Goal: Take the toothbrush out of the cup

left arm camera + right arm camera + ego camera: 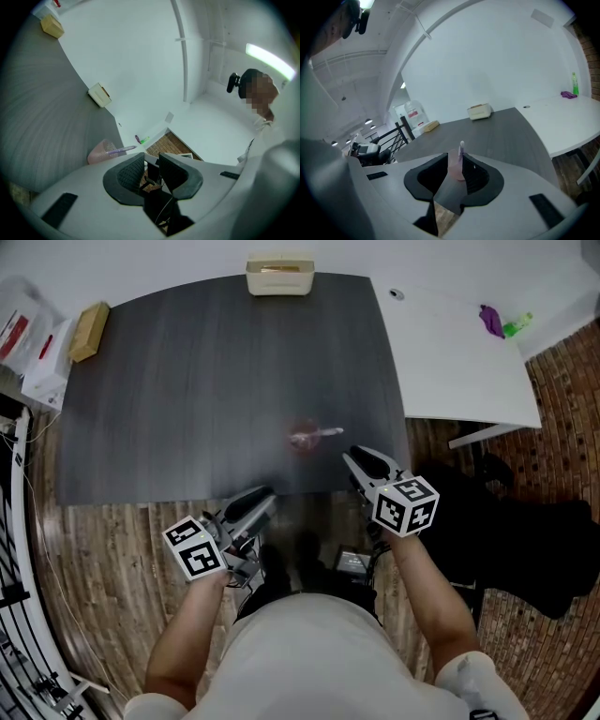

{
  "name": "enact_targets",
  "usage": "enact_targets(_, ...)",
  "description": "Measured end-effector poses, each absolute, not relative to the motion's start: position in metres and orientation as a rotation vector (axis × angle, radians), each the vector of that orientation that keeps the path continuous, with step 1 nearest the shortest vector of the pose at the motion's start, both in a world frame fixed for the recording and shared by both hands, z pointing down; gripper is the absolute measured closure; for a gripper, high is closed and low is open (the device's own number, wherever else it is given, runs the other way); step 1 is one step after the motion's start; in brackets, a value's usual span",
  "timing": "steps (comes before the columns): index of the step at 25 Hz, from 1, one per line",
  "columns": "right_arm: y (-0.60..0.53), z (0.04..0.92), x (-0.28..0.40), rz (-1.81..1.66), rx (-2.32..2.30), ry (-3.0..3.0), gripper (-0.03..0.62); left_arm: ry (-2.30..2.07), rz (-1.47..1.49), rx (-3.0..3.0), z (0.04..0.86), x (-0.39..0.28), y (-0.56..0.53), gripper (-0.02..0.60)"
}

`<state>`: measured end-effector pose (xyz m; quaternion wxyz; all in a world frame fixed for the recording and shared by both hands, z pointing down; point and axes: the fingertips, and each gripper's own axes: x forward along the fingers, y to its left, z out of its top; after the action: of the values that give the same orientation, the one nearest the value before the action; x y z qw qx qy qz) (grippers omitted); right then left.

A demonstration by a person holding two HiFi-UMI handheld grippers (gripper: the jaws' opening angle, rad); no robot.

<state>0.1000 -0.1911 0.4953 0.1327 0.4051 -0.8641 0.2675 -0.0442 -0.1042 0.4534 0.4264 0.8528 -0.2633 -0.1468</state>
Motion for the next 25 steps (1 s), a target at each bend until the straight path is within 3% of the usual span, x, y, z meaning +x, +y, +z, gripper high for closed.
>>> enact_targets(25,-0.229,0.522,0.075,0.607,1.007,-2.453,0.519,-0.67,-0.345,2.111,0.474,-0.028,-0.123,0.502)
